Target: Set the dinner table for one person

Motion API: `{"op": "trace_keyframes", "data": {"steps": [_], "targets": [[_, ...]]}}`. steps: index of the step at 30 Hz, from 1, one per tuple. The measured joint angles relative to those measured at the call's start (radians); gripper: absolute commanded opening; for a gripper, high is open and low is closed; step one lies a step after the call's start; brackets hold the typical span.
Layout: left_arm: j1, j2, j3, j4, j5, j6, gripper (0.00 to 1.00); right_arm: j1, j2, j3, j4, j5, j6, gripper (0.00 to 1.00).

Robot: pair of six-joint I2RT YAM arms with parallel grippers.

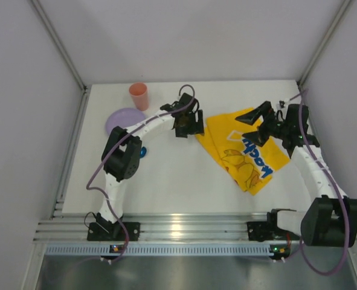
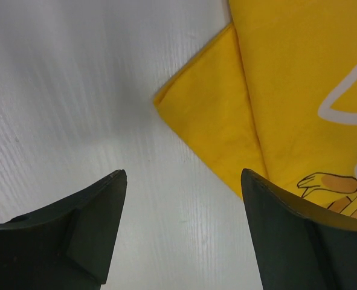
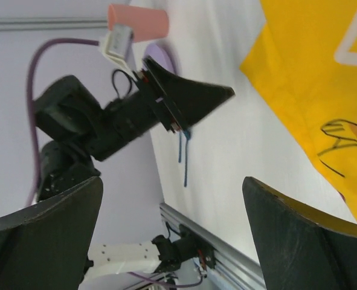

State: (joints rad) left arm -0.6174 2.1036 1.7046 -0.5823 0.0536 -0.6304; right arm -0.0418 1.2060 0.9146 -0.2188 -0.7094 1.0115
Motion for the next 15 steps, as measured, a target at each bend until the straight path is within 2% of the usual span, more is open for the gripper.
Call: {"op": "trace_keyframes", "data": {"steps": [11,15], "targets": [[-0.004,0.165,0.171,-0.005,-0.025,-0.013,0.65,-0.065,-0.114,-0.02,-0.301,0.096,-0.167,1.0],[-0.005,0.21,0.2,-0.01,-0.034,-0.008,0.64,-0.087,-0.153,-0.02,-0.375,0.134,-0.211,1.0]]}}
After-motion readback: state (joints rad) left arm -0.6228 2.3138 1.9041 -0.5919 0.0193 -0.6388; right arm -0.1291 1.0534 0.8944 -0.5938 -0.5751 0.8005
